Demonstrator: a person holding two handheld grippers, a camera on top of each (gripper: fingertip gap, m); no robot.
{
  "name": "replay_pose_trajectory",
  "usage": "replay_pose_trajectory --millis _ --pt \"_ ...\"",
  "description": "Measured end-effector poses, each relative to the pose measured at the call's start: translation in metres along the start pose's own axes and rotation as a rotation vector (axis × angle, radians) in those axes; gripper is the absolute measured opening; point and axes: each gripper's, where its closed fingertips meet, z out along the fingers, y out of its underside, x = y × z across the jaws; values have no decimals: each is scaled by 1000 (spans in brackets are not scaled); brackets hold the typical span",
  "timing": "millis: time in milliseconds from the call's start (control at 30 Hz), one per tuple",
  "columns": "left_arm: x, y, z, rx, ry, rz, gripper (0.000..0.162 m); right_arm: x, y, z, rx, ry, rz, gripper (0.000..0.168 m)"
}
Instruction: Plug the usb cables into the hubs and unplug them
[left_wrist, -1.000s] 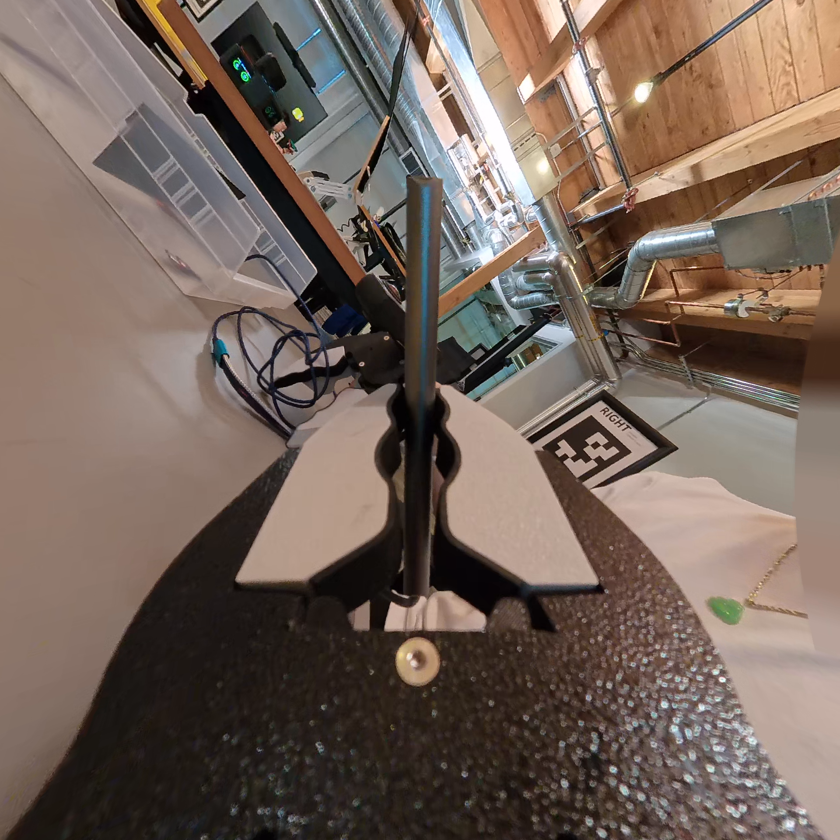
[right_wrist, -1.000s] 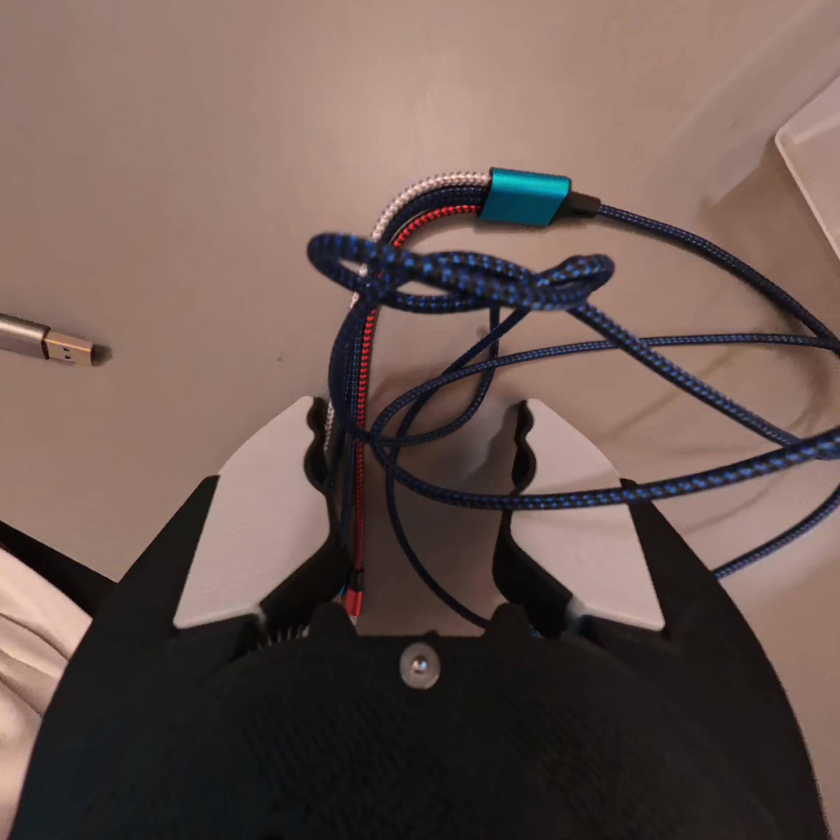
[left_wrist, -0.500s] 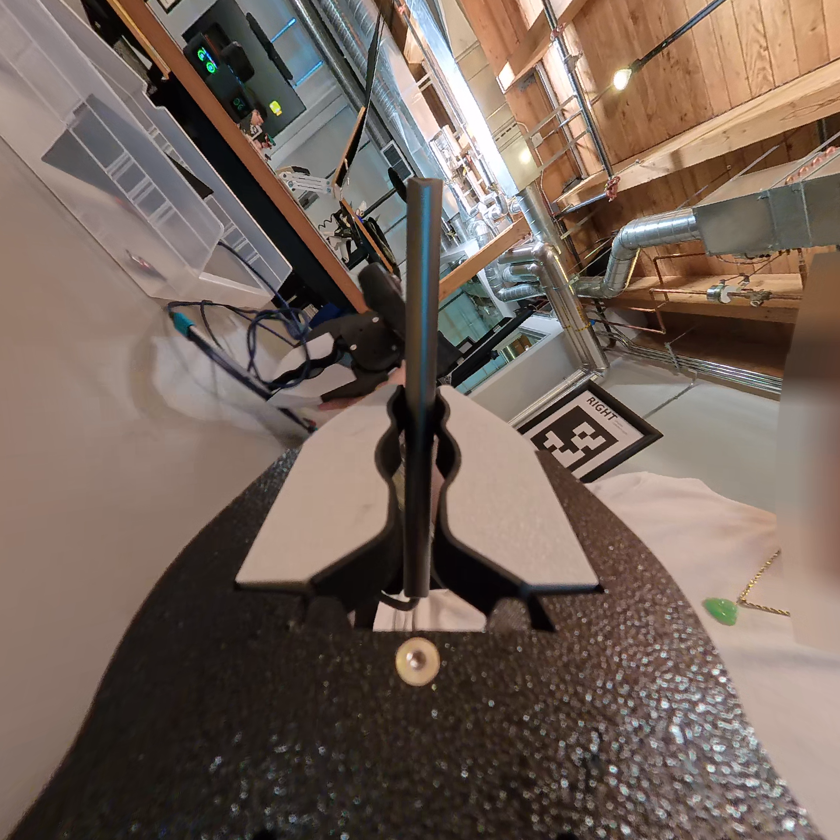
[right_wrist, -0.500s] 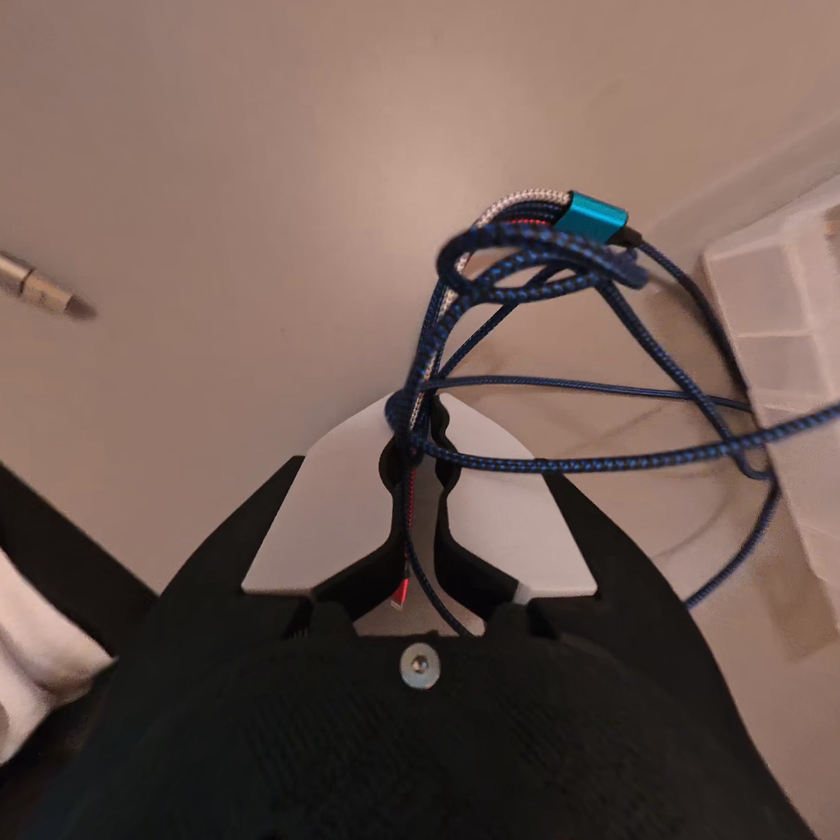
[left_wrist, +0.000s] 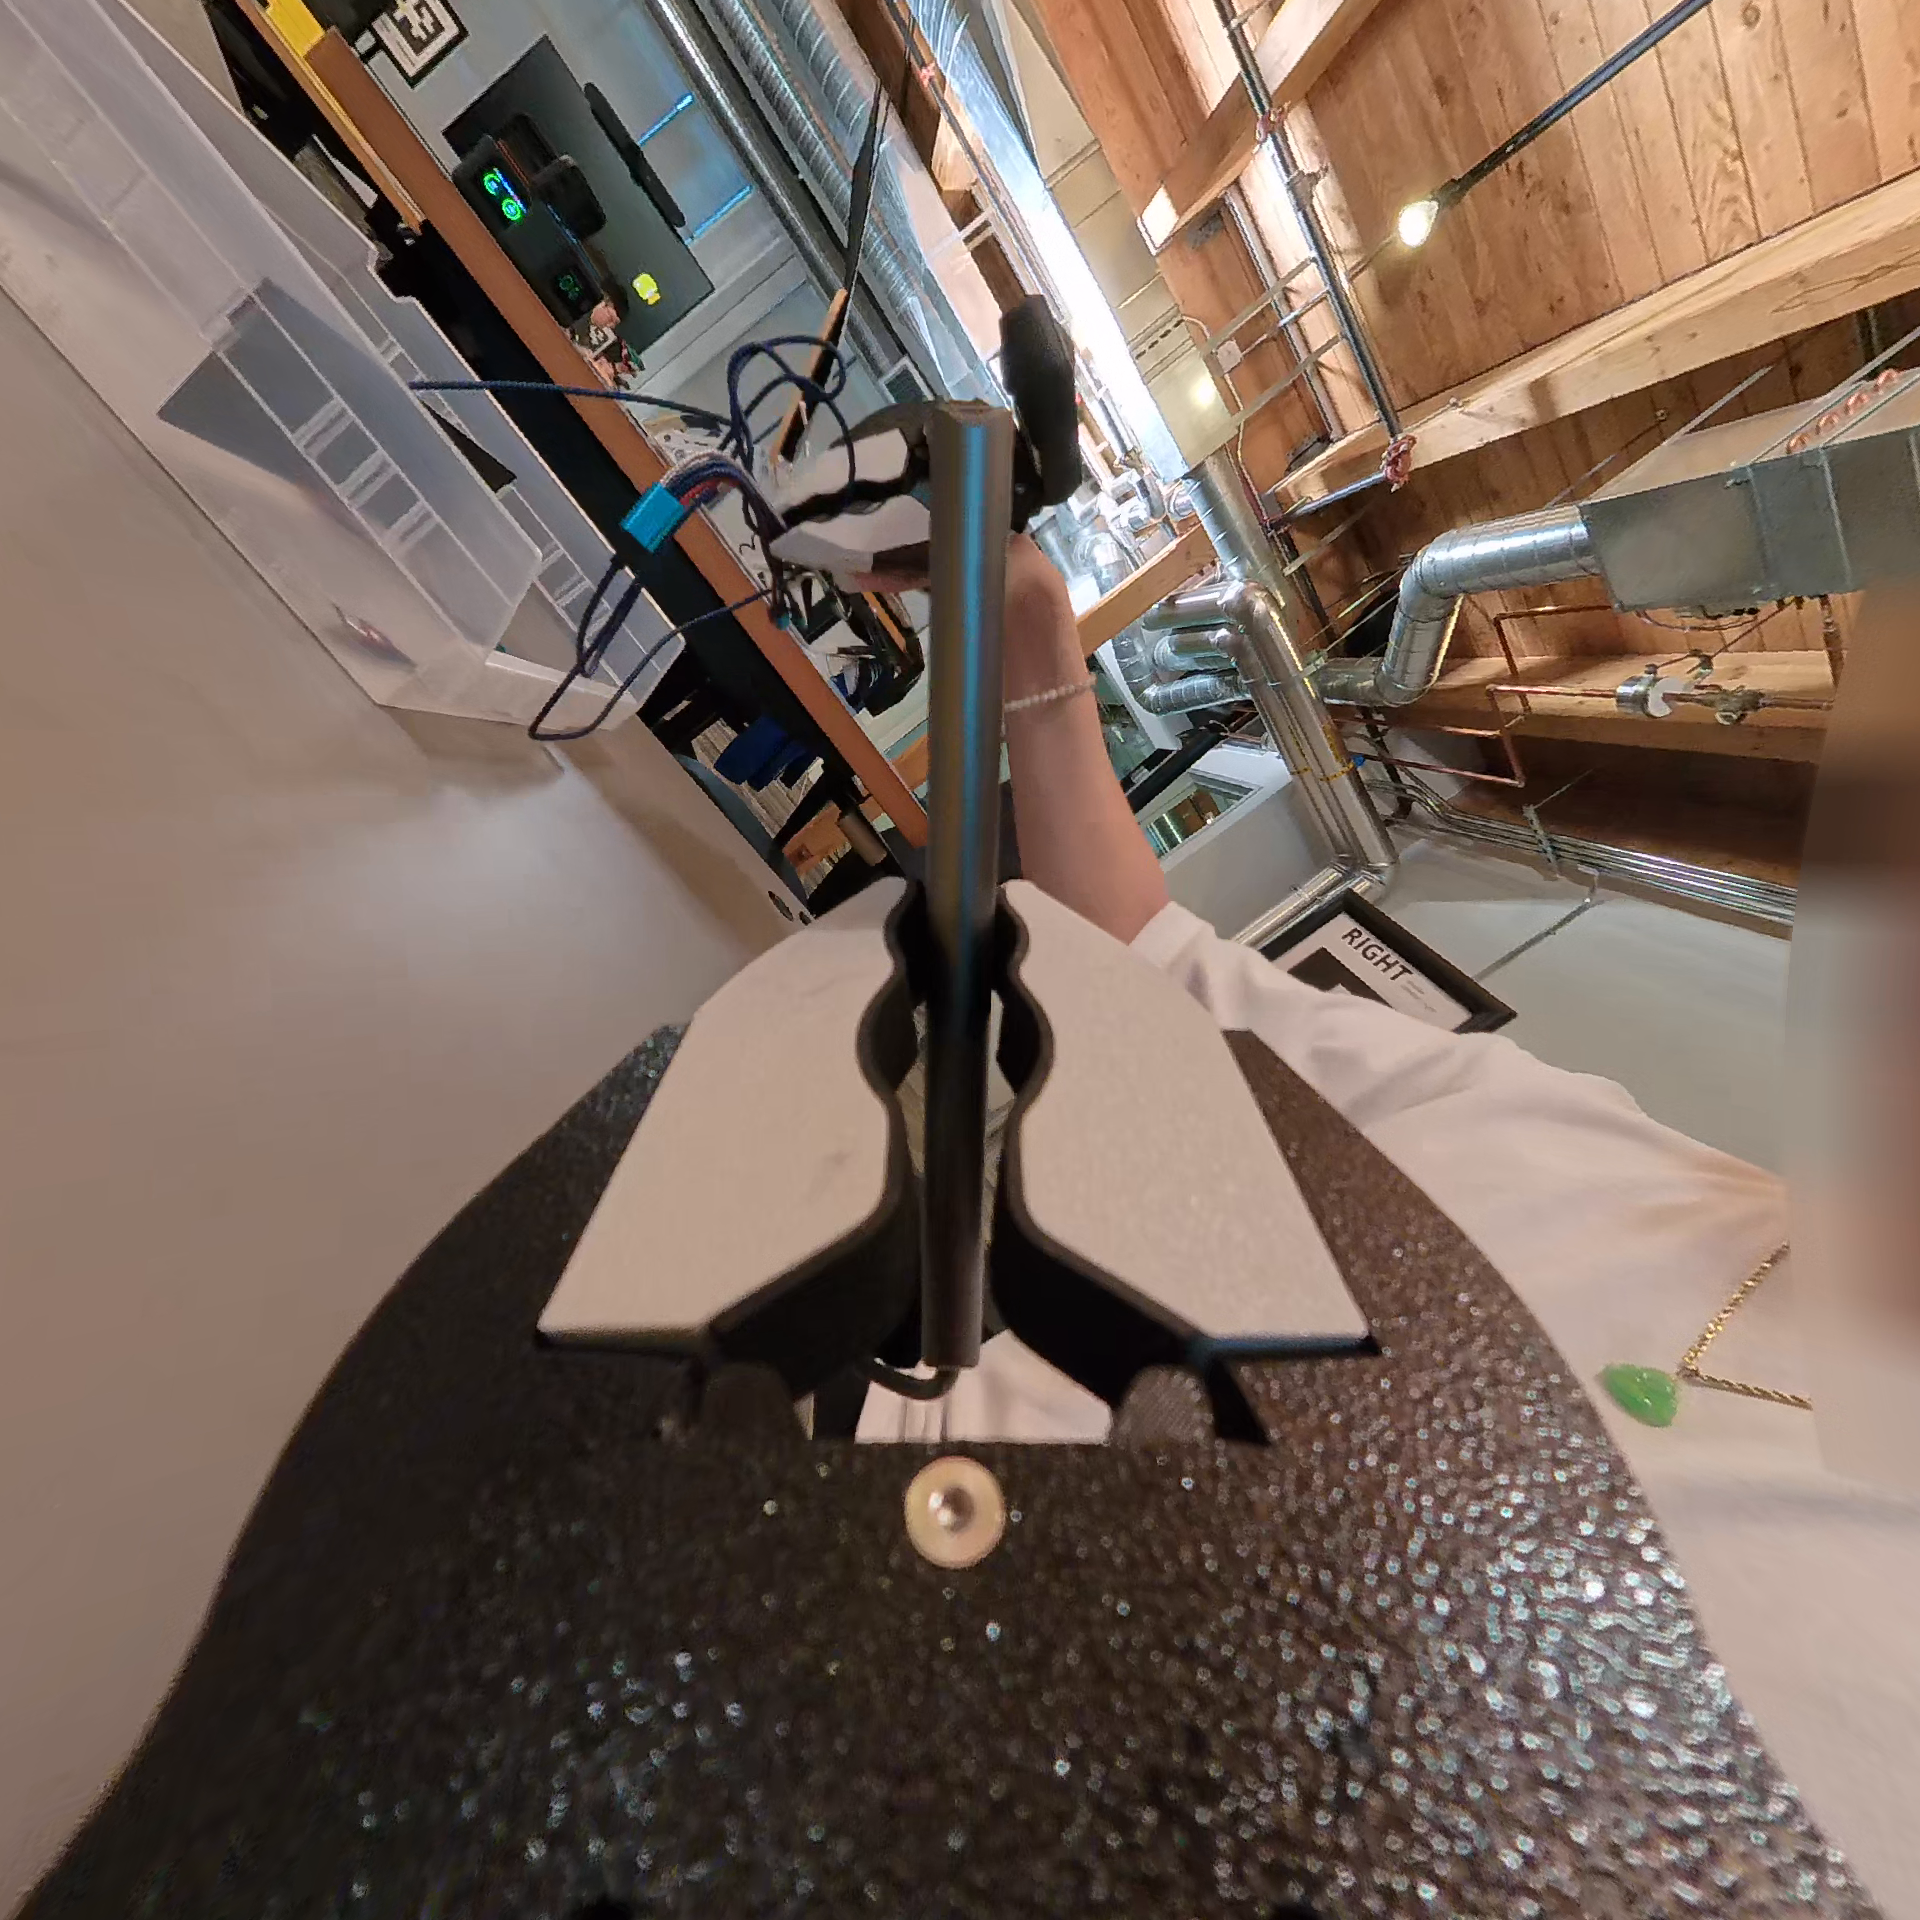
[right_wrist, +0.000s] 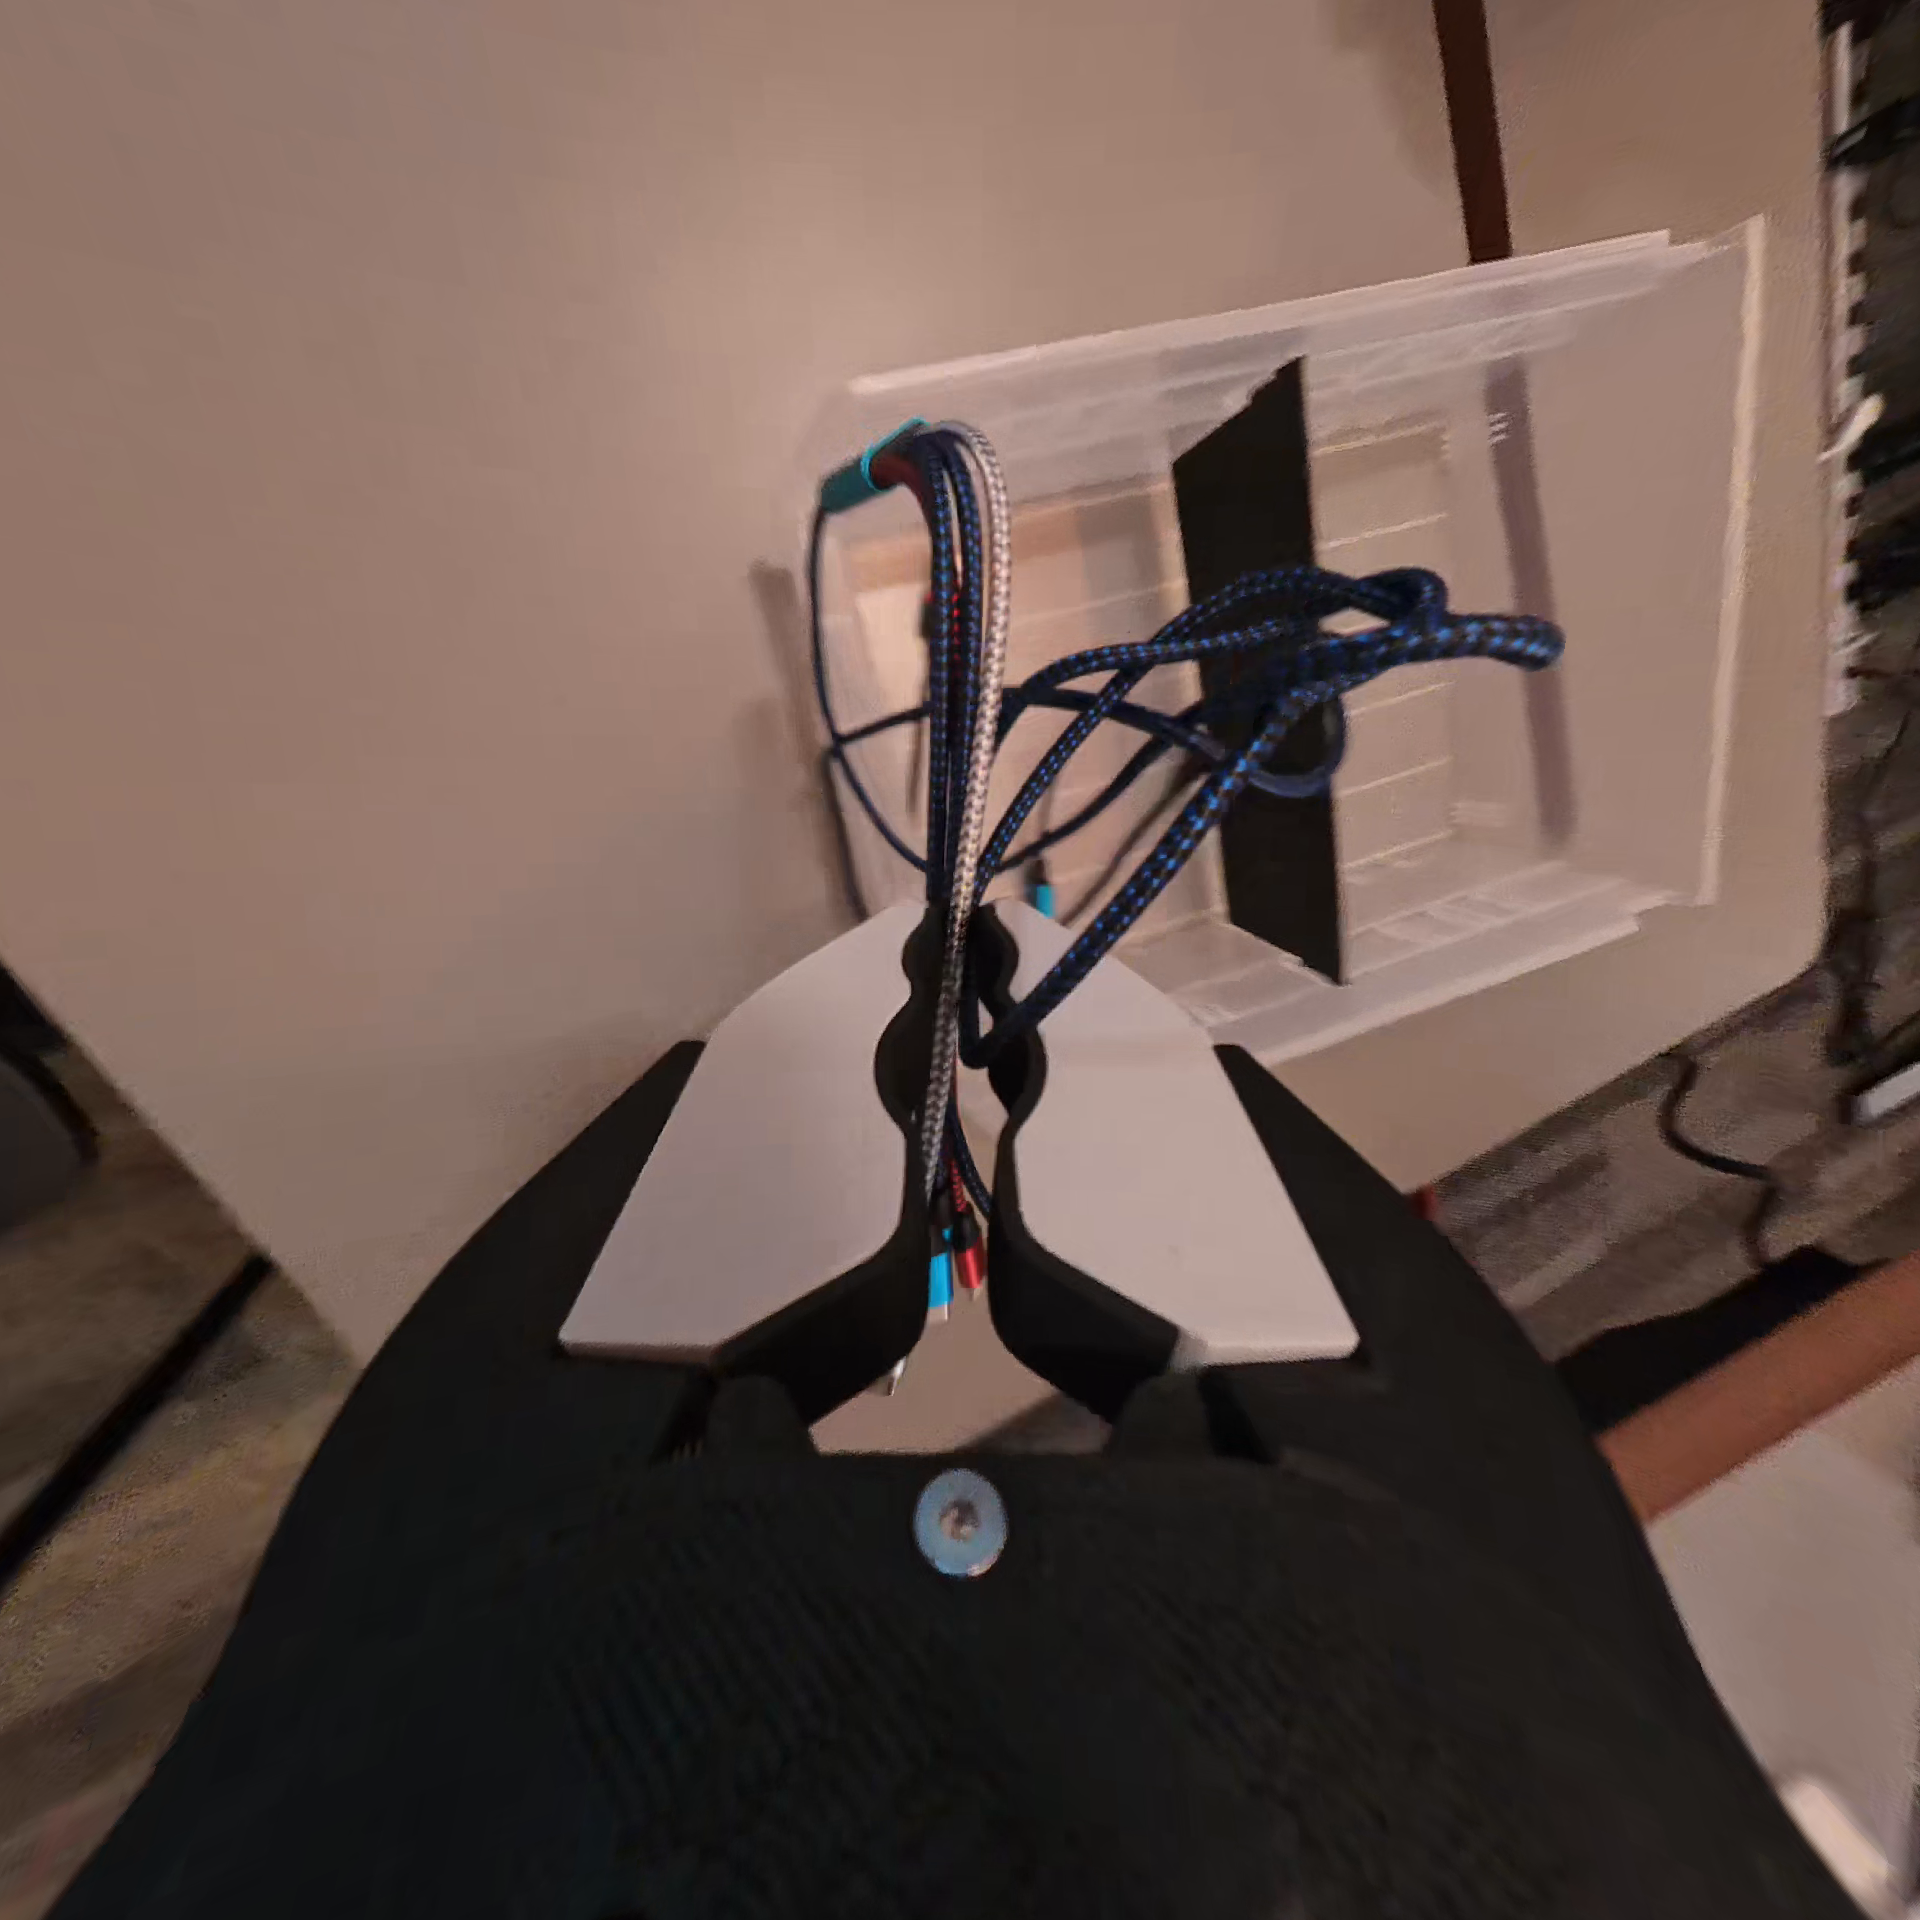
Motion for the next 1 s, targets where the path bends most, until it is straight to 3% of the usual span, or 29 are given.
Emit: replay_pose_trajectory --millis 200,433,567,733,1000 --pt "-9 0 -5 11 -10 -24 9 53 18 20 -154 100 -72 6" --pt "-17 -1 -7 21 -8 -51 9 75 -17 -24 -79 147 -159 6" --pt "-22 4 -3 9 4 -78 9 86 -26 -23 -84 146 -192 6" --pt "-24 8 0 -2 7 -88 9 75 -22 14 -43 75 -172 6" --pt "-22 9 -1 -4 11 -87 10 56 -4 95 38 290 -150 6"
